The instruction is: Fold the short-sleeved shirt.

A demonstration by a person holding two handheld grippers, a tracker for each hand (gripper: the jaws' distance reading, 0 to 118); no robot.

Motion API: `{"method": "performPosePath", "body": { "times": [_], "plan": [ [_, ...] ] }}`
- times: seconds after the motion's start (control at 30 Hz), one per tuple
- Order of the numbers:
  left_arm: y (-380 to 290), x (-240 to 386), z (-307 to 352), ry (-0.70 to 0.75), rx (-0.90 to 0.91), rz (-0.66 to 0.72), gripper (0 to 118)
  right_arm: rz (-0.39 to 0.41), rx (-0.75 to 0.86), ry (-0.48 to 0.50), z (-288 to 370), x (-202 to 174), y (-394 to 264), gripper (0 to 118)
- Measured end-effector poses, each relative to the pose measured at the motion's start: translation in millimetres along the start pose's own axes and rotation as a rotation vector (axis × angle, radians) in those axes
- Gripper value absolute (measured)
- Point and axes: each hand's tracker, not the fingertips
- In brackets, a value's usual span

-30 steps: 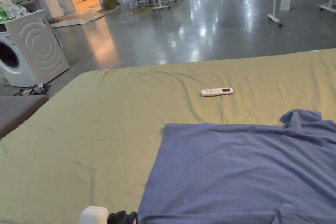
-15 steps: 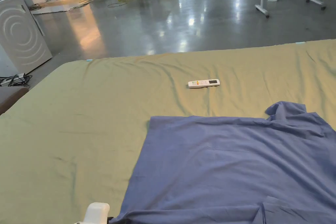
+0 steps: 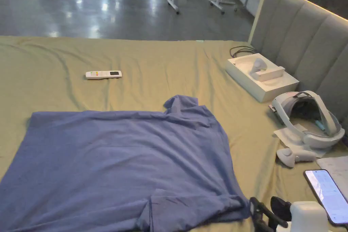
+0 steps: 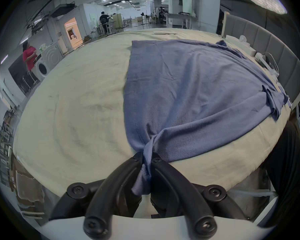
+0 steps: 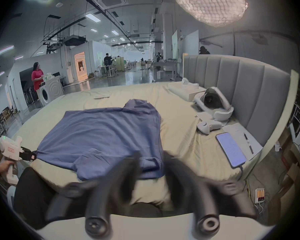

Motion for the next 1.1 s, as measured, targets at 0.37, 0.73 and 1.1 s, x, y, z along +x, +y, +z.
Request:
{"method": "performPosePath", "body": {
  "times": [0.37,0.73,1.1],
  "plan": [
    [-1.4,-4.4,-2.0,-0.013,-0.004,0.026,8,0.012,-0.257,-0.009,-107.8,23.9,-27.8,86],
    [2.5,2.3,10.2,-0.025,-0.006,0.057,8,0.072,-0.28,0.005,-109.7,22.2,-38.6,6],
    [1.5,-1.4,59.8,-0.048,0.26,0.098,8,-0.071,-0.107,0.03,-64.1,28.3,-22.2,6]
  ]
}}
